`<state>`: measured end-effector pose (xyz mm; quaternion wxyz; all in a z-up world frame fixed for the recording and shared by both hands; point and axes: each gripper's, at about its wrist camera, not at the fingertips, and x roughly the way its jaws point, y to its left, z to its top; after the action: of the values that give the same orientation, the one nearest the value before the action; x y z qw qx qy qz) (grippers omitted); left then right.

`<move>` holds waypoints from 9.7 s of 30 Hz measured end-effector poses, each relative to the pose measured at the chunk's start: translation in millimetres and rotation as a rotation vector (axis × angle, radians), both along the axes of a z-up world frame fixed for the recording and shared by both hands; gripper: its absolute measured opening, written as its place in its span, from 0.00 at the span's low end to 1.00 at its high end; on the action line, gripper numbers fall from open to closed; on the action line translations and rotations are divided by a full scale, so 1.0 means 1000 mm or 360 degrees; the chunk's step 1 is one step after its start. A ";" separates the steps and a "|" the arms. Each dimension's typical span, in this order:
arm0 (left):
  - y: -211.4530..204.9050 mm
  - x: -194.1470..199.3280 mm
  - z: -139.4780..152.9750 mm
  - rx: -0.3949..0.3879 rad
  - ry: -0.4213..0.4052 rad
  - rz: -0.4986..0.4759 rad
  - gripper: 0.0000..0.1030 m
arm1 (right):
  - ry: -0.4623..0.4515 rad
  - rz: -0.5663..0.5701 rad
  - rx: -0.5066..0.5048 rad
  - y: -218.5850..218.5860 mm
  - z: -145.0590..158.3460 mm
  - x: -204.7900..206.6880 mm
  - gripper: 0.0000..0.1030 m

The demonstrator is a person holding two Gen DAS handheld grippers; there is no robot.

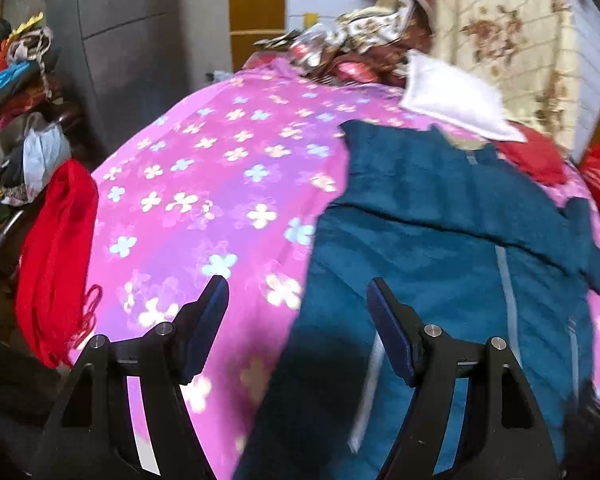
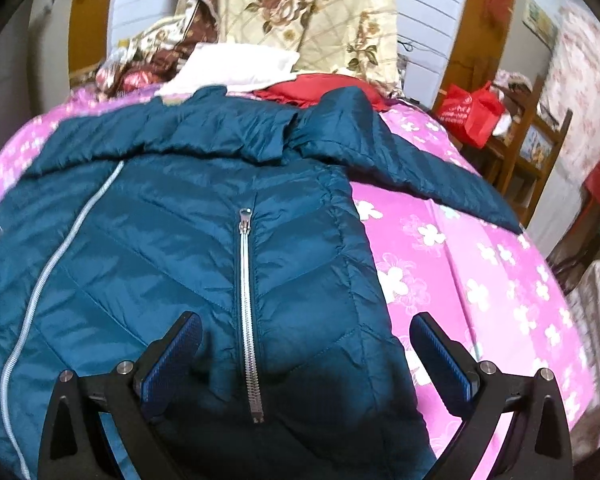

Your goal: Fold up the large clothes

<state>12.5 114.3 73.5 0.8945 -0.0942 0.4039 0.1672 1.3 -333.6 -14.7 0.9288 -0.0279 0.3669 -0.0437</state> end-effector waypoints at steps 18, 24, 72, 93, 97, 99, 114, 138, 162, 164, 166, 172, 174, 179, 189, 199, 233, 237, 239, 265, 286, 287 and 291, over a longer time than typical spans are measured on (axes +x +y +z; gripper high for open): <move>-0.038 0.160 -0.061 0.0017 -0.0091 -0.0080 0.70 | -0.0128 0.0189 0.0323 0.034 0.051 0.163 1.00; -0.023 0.198 -0.095 -0.0060 0.0136 -0.0094 0.80 | 0.0131 0.0290 0.0399 0.051 0.005 0.247 1.00; -0.125 0.128 -0.062 0.0056 0.0003 -0.0495 0.80 | 0.0120 -0.0961 0.0709 -0.384 0.016 0.127 0.86; -0.098 0.141 -0.078 0.0065 0.0097 -0.0295 0.80 | 0.0193 -0.0730 0.0224 -0.368 0.001 0.212 0.10; -0.086 0.140 -0.072 0.0091 0.0087 -0.0229 0.80 | 0.0067 -0.0769 0.0070 -0.346 0.034 0.184 0.06; -0.081 0.139 -0.066 0.0081 0.0070 -0.0213 0.80 | -0.0001 -0.0860 -0.0058 -0.337 0.061 0.165 0.06; -0.045 0.138 -0.060 0.0020 0.0106 -0.0167 0.80 | -0.0315 -0.0264 -0.0407 -0.065 0.159 0.175 0.06; -0.036 0.155 -0.073 0.0018 0.0218 -0.0111 0.80 | -0.0126 0.0642 0.0074 0.182 0.027 0.169 0.72; -0.137 0.229 -0.072 -0.0451 -0.0046 -0.0635 0.80 | 0.0278 0.0041 0.0153 0.033 -0.018 0.115 0.92; -0.139 0.232 -0.082 -0.0454 -0.0017 -0.0656 0.73 | 0.0285 0.0041 0.0147 0.034 -0.019 0.118 0.93; -0.140 0.227 -0.078 -0.0487 -0.0045 -0.0708 0.35 | 0.0290 0.0039 0.0126 0.036 -0.019 0.119 0.93; -0.140 0.202 -0.047 -0.0455 -0.0189 -0.0733 0.08 | 0.0293 0.0026 0.0124 0.041 -0.021 0.122 0.98; -0.131 0.192 -0.035 -0.0436 -0.0252 -0.0695 0.08 | 0.0293 0.0024 0.0134 0.040 -0.021 0.122 0.98; -0.084 0.179 -0.022 -0.0494 -0.0313 -0.0526 0.08 | 0.0292 0.0025 0.0154 0.037 -0.023 0.122 1.00; -0.028 0.183 -0.055 -0.0431 -0.0133 -0.0189 0.23 | 0.0330 0.0092 0.0220 0.031 -0.024 0.122 1.00; -0.079 0.192 -0.024 -0.0031 -0.0318 -0.0366 0.63 | -0.0171 -0.0003 0.0465 -0.038 0.056 0.165 0.98; -0.077 0.212 -0.090 -0.0075 0.0074 -0.0245 0.69 | 0.0014 0.0316 0.0314 0.063 0.047 0.343 0.97; -0.078 0.212 -0.090 -0.0071 0.0069 -0.0241 0.70 | 0.0014 0.0477 0.0368 0.097 0.049 0.320 0.97; -0.078 0.212 -0.090 -0.0071 0.0067 -0.0243 0.74 | 0.0164 0.0501 0.0332 0.116 0.022 0.324 0.99; -0.058 0.031 -0.094 -0.0048 0.0187 -0.0306 0.76 | 0.0334 0.0458 0.0217 0.027 -0.041 0.037 1.00; -0.056 0.020 -0.107 -0.0017 0.0085 -0.0319 0.80 | 0.0031 0.0216 0.0542 -0.111 -0.047 -0.072 1.00; -0.056 0.019 -0.106 -0.0017 0.0087 -0.0316 0.80 | 0.0059 0.0217 0.0599 -0.118 -0.053 -0.076 0.99; -0.055 0.008 -0.093 0.0016 0.0072 -0.0334 0.80 | 0.0074 0.0330 0.0715 -0.132 -0.060 -0.091 1.00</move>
<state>20.7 59.7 -19.2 0.8982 -0.0431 0.4307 0.0767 -90.1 -465.3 -74.9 0.9025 0.1408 0.3839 0.1351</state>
